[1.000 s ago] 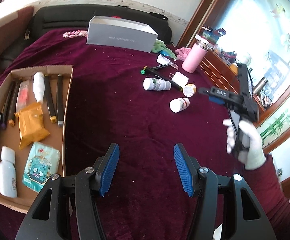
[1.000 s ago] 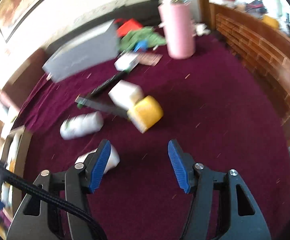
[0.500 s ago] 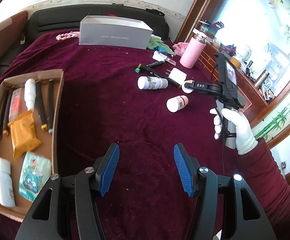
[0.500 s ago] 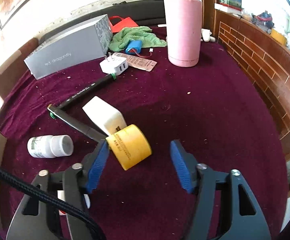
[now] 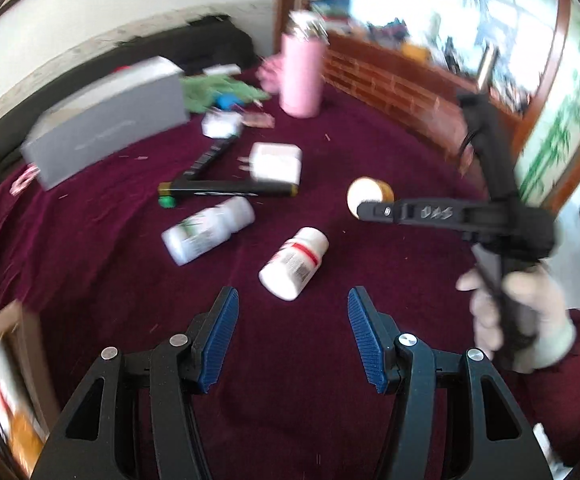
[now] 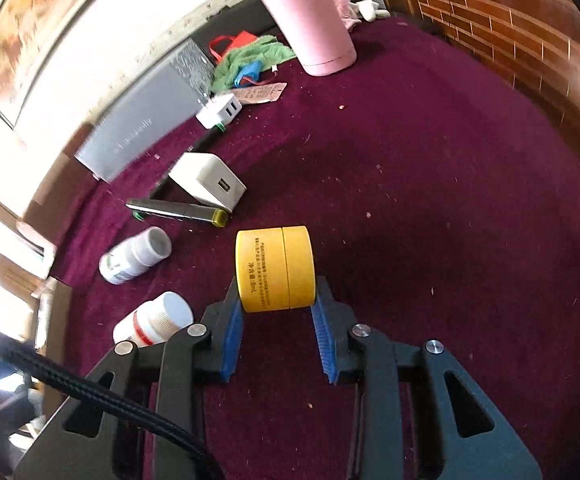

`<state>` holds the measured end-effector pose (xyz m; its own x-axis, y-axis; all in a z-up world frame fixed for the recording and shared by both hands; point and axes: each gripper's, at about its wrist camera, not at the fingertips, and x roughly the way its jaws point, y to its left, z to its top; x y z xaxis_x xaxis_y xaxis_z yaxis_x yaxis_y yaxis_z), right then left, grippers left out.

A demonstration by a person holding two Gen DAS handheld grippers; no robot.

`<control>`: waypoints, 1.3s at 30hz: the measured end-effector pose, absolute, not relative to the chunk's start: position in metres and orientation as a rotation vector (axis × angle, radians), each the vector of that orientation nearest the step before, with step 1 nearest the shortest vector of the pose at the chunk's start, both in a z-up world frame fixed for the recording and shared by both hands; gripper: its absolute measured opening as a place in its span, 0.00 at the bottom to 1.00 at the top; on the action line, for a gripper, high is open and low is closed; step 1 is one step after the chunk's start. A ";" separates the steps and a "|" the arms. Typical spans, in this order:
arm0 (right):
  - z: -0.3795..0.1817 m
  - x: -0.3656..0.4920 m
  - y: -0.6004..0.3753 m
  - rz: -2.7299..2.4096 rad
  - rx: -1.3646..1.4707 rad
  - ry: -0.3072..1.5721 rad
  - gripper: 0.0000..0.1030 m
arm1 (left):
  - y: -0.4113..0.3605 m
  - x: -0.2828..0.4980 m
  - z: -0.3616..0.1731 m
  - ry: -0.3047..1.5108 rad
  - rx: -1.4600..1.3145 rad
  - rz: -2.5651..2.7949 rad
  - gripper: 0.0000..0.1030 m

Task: Organize objects
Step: 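Grasp the yellow tape roll with the right tool while the left tool grasps a white pill bottle, then lift and carry the tape roll and pill bottle toward the tray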

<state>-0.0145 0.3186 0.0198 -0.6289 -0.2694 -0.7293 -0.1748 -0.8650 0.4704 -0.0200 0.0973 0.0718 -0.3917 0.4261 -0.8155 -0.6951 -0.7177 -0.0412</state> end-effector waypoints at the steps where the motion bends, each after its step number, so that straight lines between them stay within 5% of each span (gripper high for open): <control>1: 0.019 -0.014 0.322 -2.654 1.318 -0.838 0.29 | 0.107 -0.023 0.066 0.441 -1.127 2.115 0.49; 18: 0.014 -0.017 0.332 -2.585 1.281 -0.966 0.29 | 0.162 -0.050 0.016 0.716 -1.161 2.106 0.47; 21: 0.015 -0.017 0.331 -2.594 1.282 -0.952 0.29 | 0.163 -0.045 0.017 0.691 -1.167 2.087 0.29; 39: 0.021 -0.019 0.321 -2.671 1.274 -0.823 0.29 | 0.106 -0.013 0.039 0.381 -1.226 2.161 0.29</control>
